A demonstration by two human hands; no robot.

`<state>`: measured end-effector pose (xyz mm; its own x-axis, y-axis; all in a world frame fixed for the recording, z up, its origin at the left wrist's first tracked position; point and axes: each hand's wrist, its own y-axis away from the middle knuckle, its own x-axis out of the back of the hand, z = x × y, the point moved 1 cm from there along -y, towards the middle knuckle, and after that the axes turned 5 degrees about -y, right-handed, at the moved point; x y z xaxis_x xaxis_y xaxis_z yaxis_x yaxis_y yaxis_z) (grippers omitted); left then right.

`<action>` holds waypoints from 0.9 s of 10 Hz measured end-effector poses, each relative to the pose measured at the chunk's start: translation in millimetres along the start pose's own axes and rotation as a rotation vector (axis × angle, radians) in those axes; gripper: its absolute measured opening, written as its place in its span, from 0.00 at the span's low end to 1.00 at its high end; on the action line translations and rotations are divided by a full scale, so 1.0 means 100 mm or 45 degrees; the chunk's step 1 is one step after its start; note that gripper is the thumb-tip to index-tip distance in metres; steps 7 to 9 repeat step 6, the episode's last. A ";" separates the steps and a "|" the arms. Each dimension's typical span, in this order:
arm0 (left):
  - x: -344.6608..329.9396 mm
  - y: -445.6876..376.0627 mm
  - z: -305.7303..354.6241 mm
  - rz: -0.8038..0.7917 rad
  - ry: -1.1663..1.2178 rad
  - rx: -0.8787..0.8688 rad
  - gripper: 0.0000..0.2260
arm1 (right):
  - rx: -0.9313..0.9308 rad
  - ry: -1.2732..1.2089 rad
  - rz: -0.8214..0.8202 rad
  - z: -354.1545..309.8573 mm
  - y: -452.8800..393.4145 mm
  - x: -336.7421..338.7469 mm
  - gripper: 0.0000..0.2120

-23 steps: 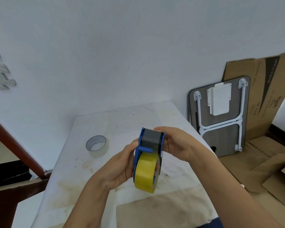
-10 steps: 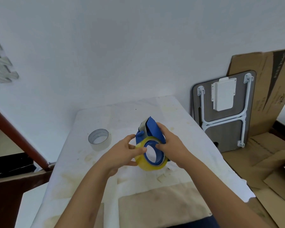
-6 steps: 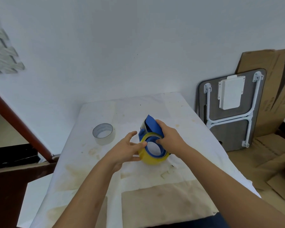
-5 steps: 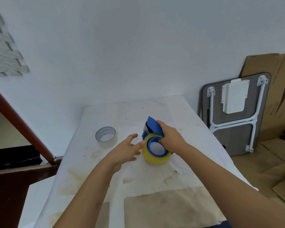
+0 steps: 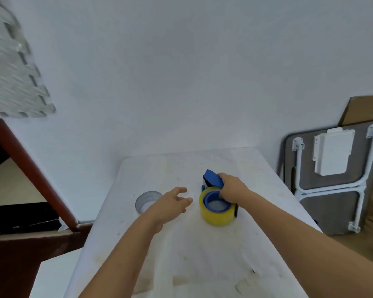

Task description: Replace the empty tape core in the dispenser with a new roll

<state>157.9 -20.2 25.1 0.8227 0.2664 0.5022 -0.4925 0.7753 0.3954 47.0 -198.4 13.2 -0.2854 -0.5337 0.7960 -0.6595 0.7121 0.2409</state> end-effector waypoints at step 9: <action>-0.09 -0.08 0.22 0.003 -0.062 -0.032 0.22 | -0.041 0.040 -0.063 0.10 0.10 0.10 0.40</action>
